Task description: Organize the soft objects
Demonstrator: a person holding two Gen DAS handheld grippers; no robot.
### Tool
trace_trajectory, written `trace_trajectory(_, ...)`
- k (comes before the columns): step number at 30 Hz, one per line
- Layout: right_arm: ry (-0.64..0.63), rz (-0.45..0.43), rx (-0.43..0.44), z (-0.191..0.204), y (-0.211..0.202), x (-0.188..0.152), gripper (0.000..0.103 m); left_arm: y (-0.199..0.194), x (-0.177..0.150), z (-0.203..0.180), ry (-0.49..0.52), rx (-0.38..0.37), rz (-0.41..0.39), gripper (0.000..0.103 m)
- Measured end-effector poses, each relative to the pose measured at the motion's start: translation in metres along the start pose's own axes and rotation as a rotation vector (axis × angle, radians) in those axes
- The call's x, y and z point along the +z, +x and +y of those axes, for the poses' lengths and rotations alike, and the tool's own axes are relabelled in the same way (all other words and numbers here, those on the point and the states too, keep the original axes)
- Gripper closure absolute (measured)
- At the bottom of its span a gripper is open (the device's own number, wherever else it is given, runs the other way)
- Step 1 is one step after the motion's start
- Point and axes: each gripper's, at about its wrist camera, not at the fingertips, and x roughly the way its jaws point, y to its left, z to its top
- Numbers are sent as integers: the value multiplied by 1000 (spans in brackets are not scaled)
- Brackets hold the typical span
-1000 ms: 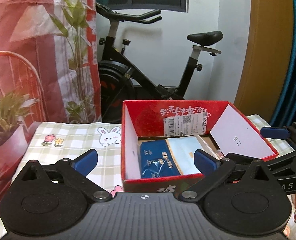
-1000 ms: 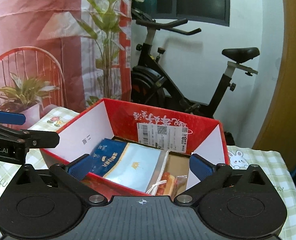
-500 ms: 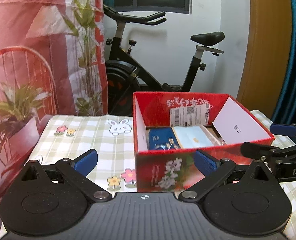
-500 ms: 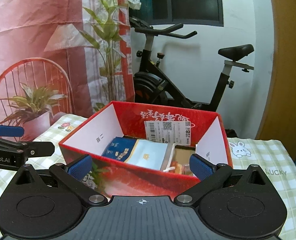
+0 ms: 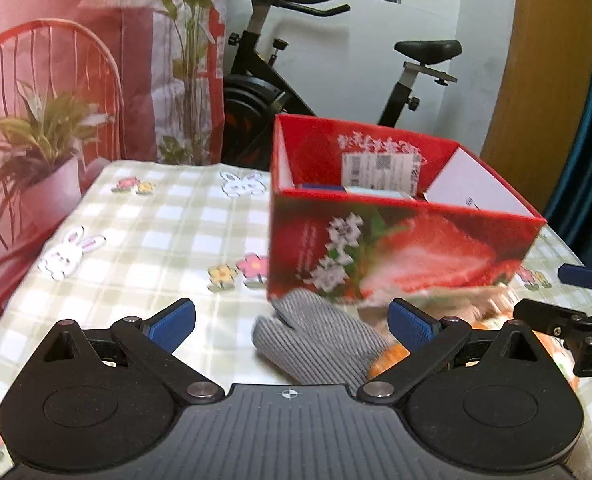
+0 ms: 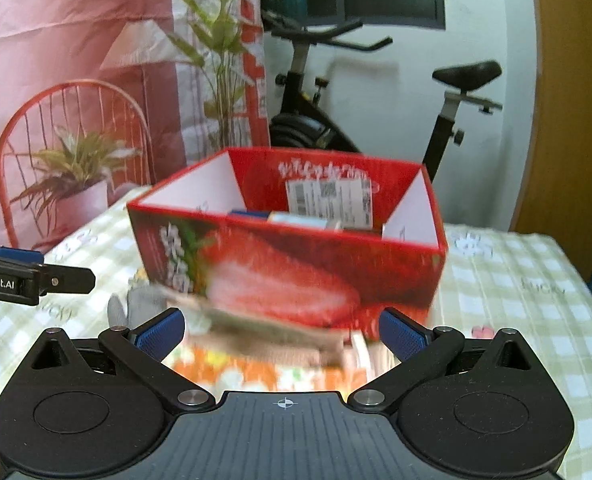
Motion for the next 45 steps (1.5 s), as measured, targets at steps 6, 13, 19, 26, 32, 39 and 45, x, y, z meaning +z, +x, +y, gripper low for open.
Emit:
trace_trajectory(6,-5,83,6,-4,2,-30,13,2,-18,-20,43,-47,25,0)
trace_trajectory(13,-7,142,48,5,12,-49,20,10,-32,-28,43,-159,86,14)
trace_trajectory(19,1,141,55,4,15,-50,20,22,-39,-28,-4,-249,130,23)
trace_trajectory(26,3,142,56,4,16,-51,19,38,-48,-24,-70,-316,178,49)
trace_trajectory(32,11,134,74,7,19,-48,20,27,-46,-17,-61,-286,106,77)
trace_trajectory(39,0,119,83,14,24,-39,19,21,-44,-4,-62,-188,57,78)
trace_trajectory(45,36,131,85,9,28,-43,19,28,-51,5,-99,-177,80,77)
